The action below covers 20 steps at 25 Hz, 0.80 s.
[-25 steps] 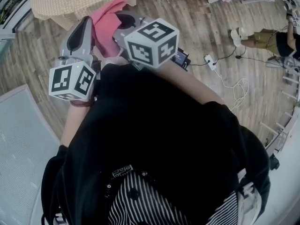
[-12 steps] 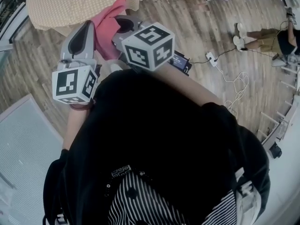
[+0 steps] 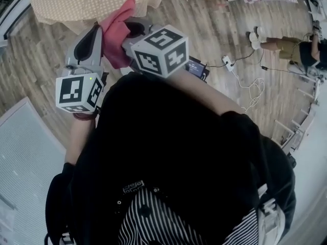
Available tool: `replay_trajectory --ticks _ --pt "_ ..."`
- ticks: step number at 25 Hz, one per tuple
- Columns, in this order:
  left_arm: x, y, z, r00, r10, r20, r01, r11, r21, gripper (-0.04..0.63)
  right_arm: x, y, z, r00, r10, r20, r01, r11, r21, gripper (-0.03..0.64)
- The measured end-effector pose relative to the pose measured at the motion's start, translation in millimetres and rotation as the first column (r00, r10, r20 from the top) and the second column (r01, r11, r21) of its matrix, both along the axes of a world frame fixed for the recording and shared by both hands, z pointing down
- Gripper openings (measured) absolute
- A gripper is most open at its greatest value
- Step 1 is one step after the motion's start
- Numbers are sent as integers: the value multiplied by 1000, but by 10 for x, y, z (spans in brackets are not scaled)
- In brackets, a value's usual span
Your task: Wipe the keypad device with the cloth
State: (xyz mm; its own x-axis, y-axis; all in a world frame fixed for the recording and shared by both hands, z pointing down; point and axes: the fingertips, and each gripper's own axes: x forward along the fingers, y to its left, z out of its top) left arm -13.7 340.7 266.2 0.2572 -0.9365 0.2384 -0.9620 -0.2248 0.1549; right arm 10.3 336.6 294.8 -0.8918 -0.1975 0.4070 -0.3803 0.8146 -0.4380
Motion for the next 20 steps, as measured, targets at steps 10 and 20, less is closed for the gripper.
replay_trajectory --ticks 10,20 --pt "-436 301 125 996 -64 -56 64 998 -10 -5 -410 302 103 997 -54 -48 53 999 -6 64" --pt "-792 415 79 987 -153 -55 153 988 -4 -5 -777 383 56 990 -141 4 141 990 1 64"
